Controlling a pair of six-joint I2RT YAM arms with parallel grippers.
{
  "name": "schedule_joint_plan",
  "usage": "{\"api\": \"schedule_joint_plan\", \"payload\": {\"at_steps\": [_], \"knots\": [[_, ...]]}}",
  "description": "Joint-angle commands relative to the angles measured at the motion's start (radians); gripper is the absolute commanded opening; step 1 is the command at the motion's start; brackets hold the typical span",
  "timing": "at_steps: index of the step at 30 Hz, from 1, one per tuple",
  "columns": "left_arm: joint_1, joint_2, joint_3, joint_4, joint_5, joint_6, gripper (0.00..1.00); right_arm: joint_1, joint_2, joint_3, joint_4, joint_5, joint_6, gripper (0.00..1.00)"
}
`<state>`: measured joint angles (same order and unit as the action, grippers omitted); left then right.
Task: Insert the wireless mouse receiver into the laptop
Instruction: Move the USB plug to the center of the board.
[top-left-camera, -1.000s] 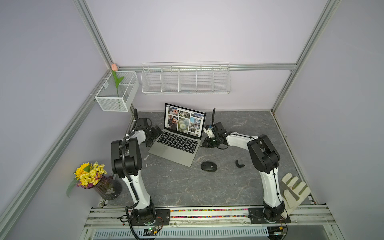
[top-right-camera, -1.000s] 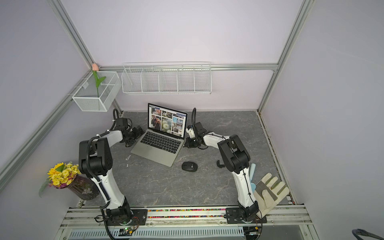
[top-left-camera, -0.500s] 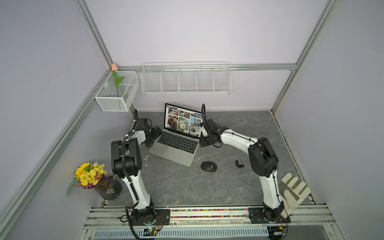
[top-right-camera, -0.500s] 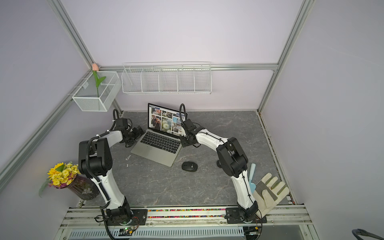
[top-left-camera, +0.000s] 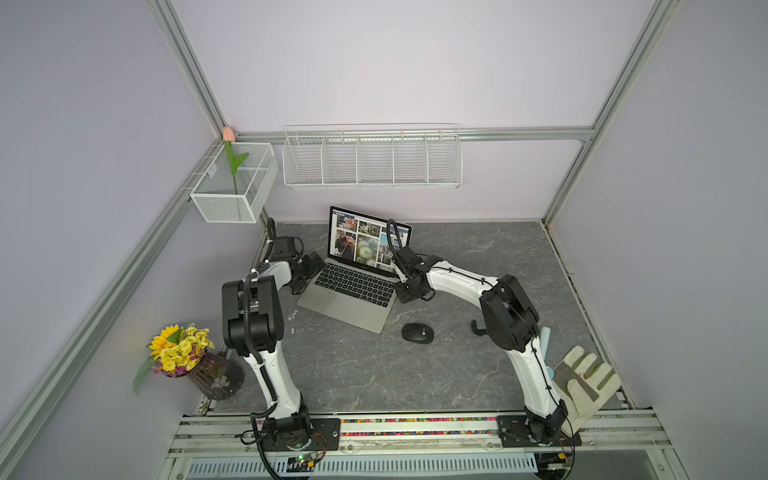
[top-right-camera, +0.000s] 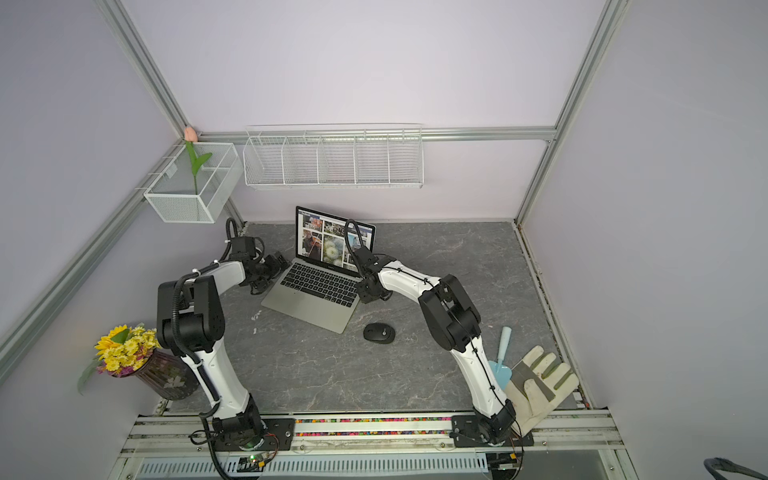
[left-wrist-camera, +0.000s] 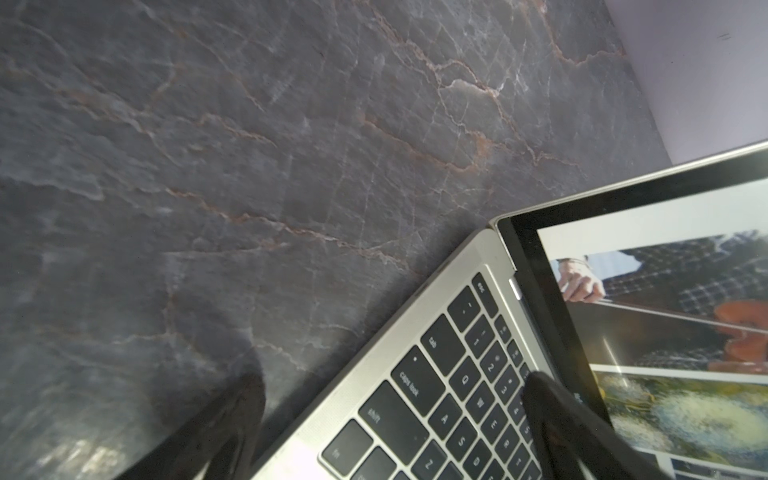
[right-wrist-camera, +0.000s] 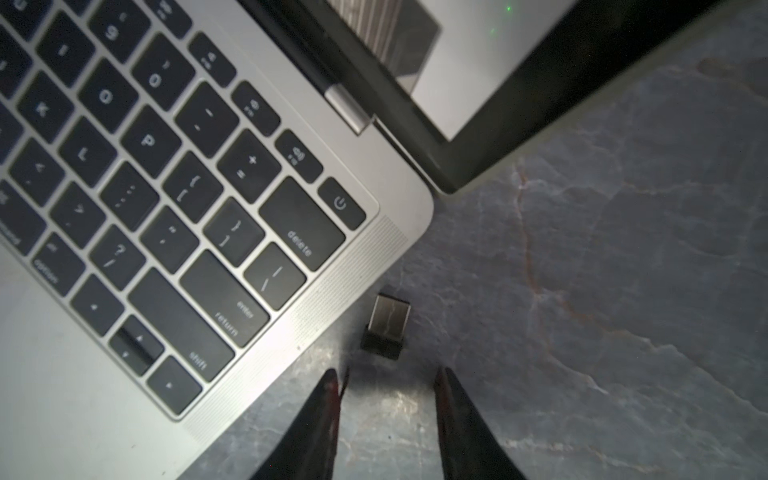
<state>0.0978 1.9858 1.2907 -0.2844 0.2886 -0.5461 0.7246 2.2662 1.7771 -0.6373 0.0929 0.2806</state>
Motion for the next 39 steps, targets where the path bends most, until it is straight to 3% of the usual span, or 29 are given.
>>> {"api": "schedule_joint_plan", "payload": {"at_steps": [1, 4, 13, 23, 32, 37, 39], "knots": [[-0.005, 0.025, -0.025, -0.081, 0.015, -0.012, 1.00, 0.011, 0.044, 0.035, -0.031, 0.019, 0.004, 0.42], [-0.004, 0.025, -0.022, -0.081, 0.015, -0.010, 1.00, 0.015, 0.069, 0.056, -0.039, 0.023, 0.008, 0.41], [-0.006, 0.023, -0.019, -0.090, 0.013, -0.002, 1.00, 0.018, 0.071, 0.043, -0.071, 0.077, -0.031, 0.25], [-0.005, 0.024, -0.025, -0.078, 0.024, -0.009, 0.99, -0.003, -0.037, -0.071, -0.116, 0.016, -0.380, 0.12], [-0.006, 0.015, -0.037, -0.082, 0.023, -0.004, 1.00, -0.013, -0.122, -0.157, -0.224, -0.069, -0.511, 0.13], [-0.006, 0.010, -0.039, -0.082, 0.023, -0.007, 1.00, -0.016, -0.078, -0.081, -0.352, -0.072, -0.538, 0.33], [-0.004, 0.011, -0.041, -0.081, 0.022, -0.008, 1.00, -0.017, -0.056, -0.057, -0.363, -0.077, -0.530, 0.35]]}}
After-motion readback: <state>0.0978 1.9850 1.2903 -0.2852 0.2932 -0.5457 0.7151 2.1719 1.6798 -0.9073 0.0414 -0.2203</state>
